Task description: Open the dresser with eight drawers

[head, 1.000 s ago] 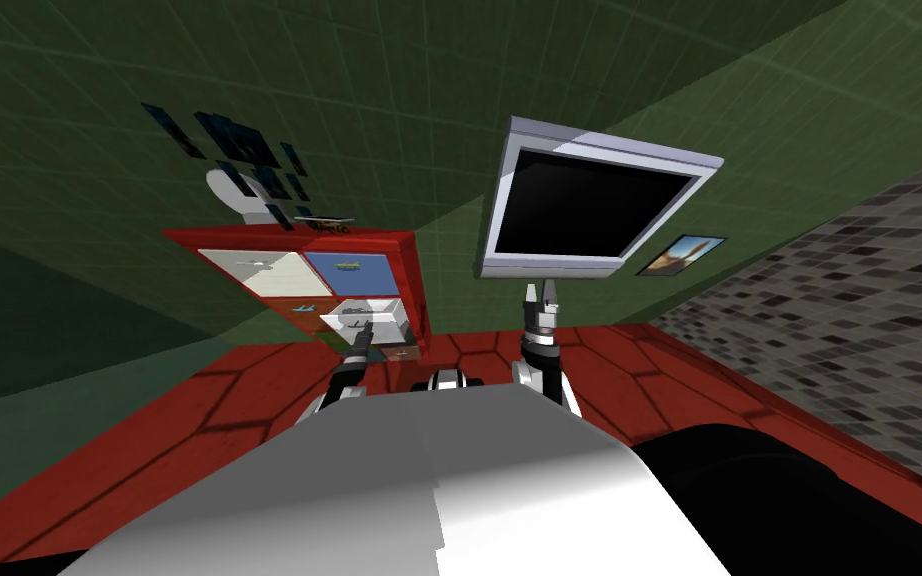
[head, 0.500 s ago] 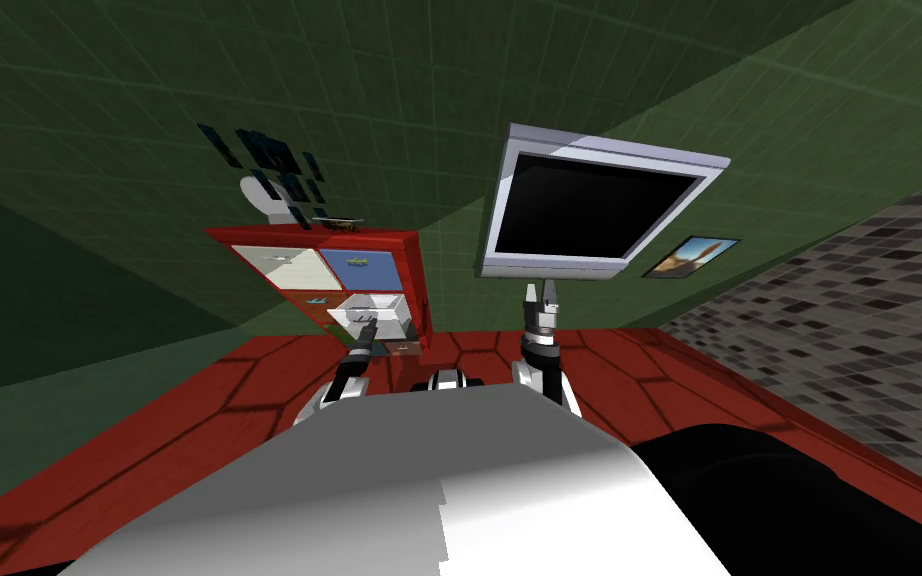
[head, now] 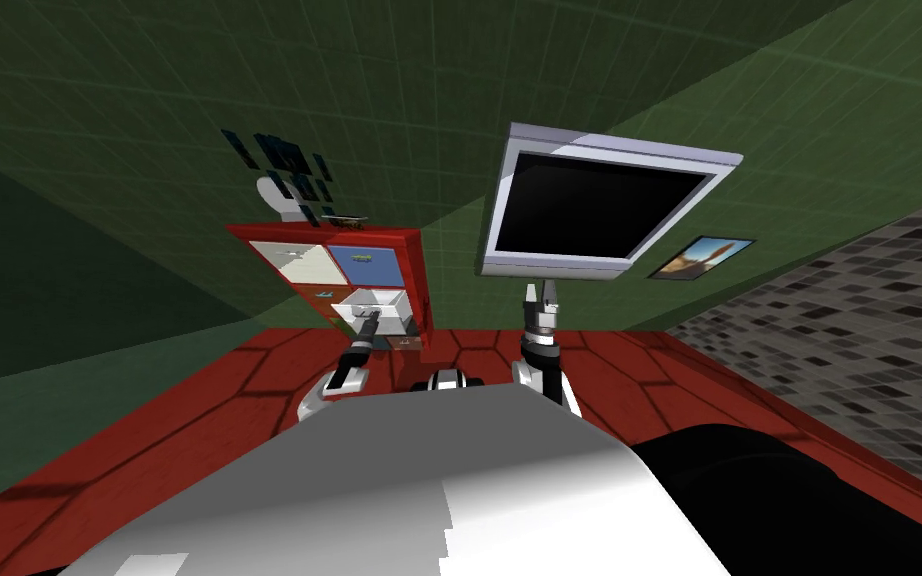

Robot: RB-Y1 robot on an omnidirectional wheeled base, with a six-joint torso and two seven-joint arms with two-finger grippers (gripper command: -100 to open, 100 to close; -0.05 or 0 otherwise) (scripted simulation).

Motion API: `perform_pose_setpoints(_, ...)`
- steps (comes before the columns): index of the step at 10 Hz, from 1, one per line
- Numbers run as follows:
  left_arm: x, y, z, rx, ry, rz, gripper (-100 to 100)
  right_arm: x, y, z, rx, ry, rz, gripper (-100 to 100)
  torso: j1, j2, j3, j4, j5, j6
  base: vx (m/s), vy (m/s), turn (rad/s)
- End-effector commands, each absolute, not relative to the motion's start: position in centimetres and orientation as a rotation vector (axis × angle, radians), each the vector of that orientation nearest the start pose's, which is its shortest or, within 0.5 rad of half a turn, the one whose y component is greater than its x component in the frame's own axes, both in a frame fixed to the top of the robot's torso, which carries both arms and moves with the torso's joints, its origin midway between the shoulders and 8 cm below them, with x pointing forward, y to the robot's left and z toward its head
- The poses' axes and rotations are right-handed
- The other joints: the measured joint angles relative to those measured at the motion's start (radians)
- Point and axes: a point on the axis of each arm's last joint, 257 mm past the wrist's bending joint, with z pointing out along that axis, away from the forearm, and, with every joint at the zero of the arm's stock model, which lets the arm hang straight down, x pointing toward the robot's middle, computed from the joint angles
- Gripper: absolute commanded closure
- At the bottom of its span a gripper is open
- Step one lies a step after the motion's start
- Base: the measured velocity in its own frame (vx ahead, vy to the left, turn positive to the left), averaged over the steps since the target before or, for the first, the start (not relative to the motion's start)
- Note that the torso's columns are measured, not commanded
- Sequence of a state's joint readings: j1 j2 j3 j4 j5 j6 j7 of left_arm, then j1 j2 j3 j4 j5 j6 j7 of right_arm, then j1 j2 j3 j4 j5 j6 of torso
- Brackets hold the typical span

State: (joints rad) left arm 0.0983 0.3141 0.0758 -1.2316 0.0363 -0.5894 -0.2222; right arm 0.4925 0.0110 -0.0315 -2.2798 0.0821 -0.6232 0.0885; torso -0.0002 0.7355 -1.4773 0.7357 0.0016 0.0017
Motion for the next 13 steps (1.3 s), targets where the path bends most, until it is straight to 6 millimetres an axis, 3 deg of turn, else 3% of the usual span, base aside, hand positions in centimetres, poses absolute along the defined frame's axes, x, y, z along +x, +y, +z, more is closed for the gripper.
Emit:
perform_pose_setpoints(1,49.0,38.9,-24.8,-0.762,1.236,-0.831,-100,32.2,-27.3,4.8,0.473,0.582,1.168,0,0.0,0.002,0.001,0.002,-0.001,-0.001,-0.06,-0.021,-0.009)
perform_pose_setpoints(6,51.9,40.7,-21.3,-0.765,1.232,-0.824,-100,32.2,-27.3,4.8,0.473,0.582,1.168,0,-0.001,0.004,0.002,0.004,-0.003,-0.002,-0.061,-0.03,-0.01)
perform_pose_setpoints(7,51.6,40.5,-22.0,-0.771,1.239,-0.822,-100,32.2,-27.3,4.8,0.473,0.582,1.168,0,-0.003,0.006,0.003,0.006,-0.004,-0.002,-0.027,-0.015,0.003)
perform_pose_setpoints(8,51.6,40.6,-22.2,-0.776,1.242,-0.82,0,32.2,-27.3,4.8,0.473,0.582,1.168,0,-0.002,0.005,0.003,0.005,-0.004,-0.002,0.0,0.0,0.0)
perform_pose_setpoints(13,51.5,40.7,-22.6,-0.784,1.248,-0.816,0,32.2,-27.3,4.8,0.473,0.582,1.168,0,0.0,0.003,0.002,0.003,-0.002,-0.002,0.0,0.0,0.0)
